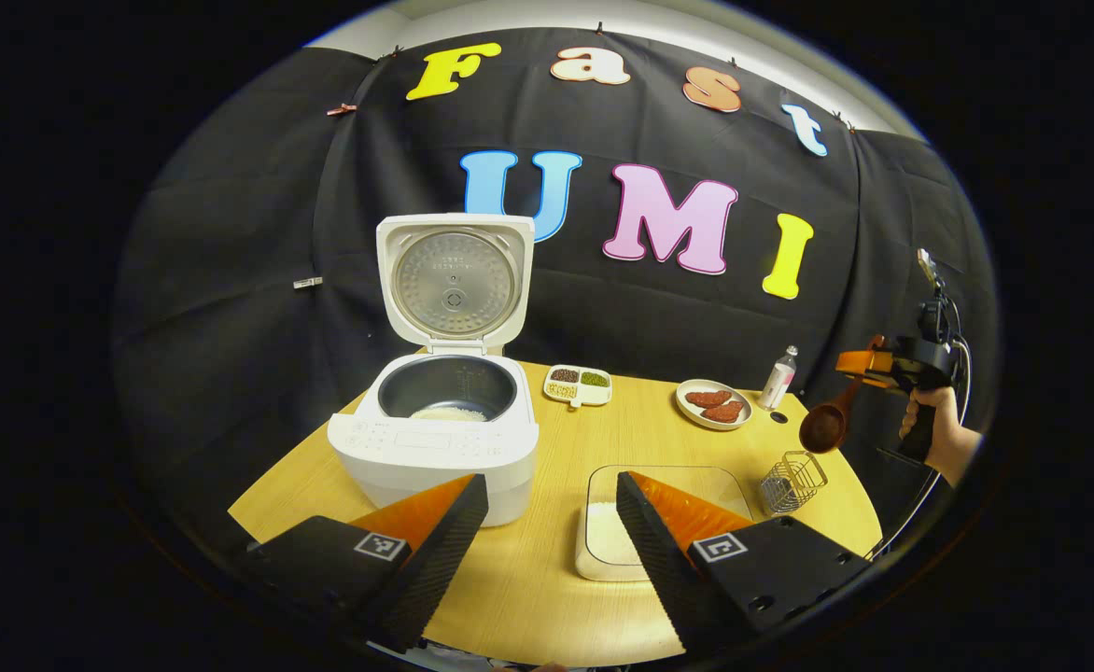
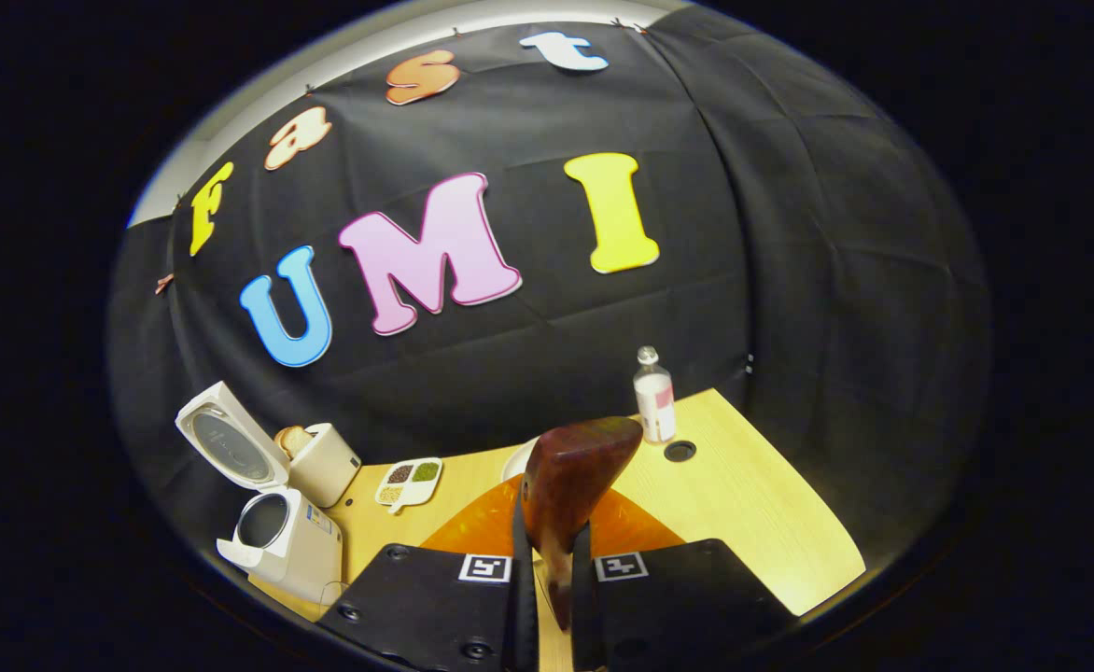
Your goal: Close the left gripper, press the button to open the rice cooker; take a wooden spoon from the chopstick holder with the right hand, scoop a spoonful of rice and pour it into the rice cooker, then put the wooden spoon back into the chopstick holder.
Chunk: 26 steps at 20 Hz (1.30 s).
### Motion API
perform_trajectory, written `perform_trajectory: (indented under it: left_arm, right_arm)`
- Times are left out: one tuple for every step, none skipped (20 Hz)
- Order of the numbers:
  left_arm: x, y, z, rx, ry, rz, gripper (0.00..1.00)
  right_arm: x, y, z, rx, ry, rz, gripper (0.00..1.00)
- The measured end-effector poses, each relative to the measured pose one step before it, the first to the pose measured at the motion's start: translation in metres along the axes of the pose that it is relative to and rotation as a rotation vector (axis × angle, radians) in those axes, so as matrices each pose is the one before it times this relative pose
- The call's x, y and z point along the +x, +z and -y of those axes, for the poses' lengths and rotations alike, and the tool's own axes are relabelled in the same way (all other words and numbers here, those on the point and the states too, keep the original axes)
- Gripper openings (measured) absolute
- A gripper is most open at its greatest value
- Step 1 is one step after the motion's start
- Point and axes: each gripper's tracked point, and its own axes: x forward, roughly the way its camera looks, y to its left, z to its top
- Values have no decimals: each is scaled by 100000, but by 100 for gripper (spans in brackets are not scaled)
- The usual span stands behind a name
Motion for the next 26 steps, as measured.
perform_trajectory:
  left_arm:
    - [41, -234, 248, -48, 852, -776, 95]
    - [109, -228, 269, -422, 817, -795, 95]
    - [69, -59, 273, -618, 693, -666, 95]
    - [136, -83, 286, -386, 626, -489, 95]
    - [86, 115, 216, -117, 638, -261, 95]
    - [59, -26, 261, 119, 447, -10, 95]
    - [80, 66, 166, 302, 384, 37, 95]
    - [97, 94, 41, 413, 330, -143, 95]
    - [65, 148, 14, 496, 330, -97, 95]
    - [92, 97, 31, 539, 299, 122, 95]
    - [-33, 260, -57, 579, 303, 236, 95]
    - [-81, 49, -117, 522, 338, 238, 95]
    - [-3, 101, -121, 408, 211, 125, 95]
    - [-18, -18, -153, 147, 181, -44, 95]
    - [-51, 29, -174, -248, -67, -29, 95]
    - [-19, 77, -234, -451, 266, 286, 95]
    - [23, 205, -255, -473, 215, 361, 95]
    - [97, 163, -228, -172, -28, 185, 95]
    - [107, 448, -338, 368, 348, 728, 95]
    - [168, 653, -518, 960, 501, 979, 95]
    - [103, 681, -452, 582, 179, 876, 95]
    - [12, 1029, -426, 504, -342, 1927, 95]
    - [83, 1264, -581, 298, 117, 2112, 95]
    - [131, 1318, -778, 70, 238, 2188, 95]
    - [182, 1429, -861, -554, 438, 2358, 95]
    - [371, 1706, -924, -1360, -223, 2386, 95]
  right_arm:
    - [365, -905, 911, 1460, -1302, -1648, 18]
    - [437, -858, 737, 945, -1175, -1667, 18]
    - [195, -927, 721, 511, -1049, -1439, 18]
    - [315, -709, 606, 107, -1107, -1077, 18]
    - [431, -638, 584, -116, -1381, -518, 18]
    - [402, -538, 515, 430, -1366, -571, 18]
    - [242, -637, 309, 2498, -234, -1097, 18]
    - [418, -819, 403, 2207, -1228, -1369, 18]
    - [441, -700, 388, 1567, -1288, -1423, 18]
    - [267, -923, 256, 1185, -908, -1677, 18]
    - [226, -591, 25, 1033, -397, -957, 18]
    - [238, -488, -37, 846, -159, -768, 18]
    - [158, -474, 57, 299, -274, -691, 19]
    - [209, -515, -59, 265, -324, -1110, 20]
    - [-32, -678, -177, -373, -110, -1628, 21]
    - [-370, -101, -502, 418, 1355, -363, 22]
    - [-62, 134, -324, -229, 344, 941, 24]
    - [-476, 584, -109, -419, 277, 1953, 16]
    - [-352, 561, 32, -119, -30, 1673, 28]
    - [-454, 187, -114, 598, 194, 355, 47]
    - [-411, -1, 88, 442, -230, -301, 67]
    - [-533, 4, 241, -457, -605, 130, 80]
    - [-751, 219, 578, -1612, -1525, 1007, 99]
    - [-710, 374, 743, -2144, -1698, 1482, 99]
    - [-825, 555, 931, -2011, -2558, 2151, 99]
    - [-853, 376, 1019, -1268, -2925, 1516, 99]
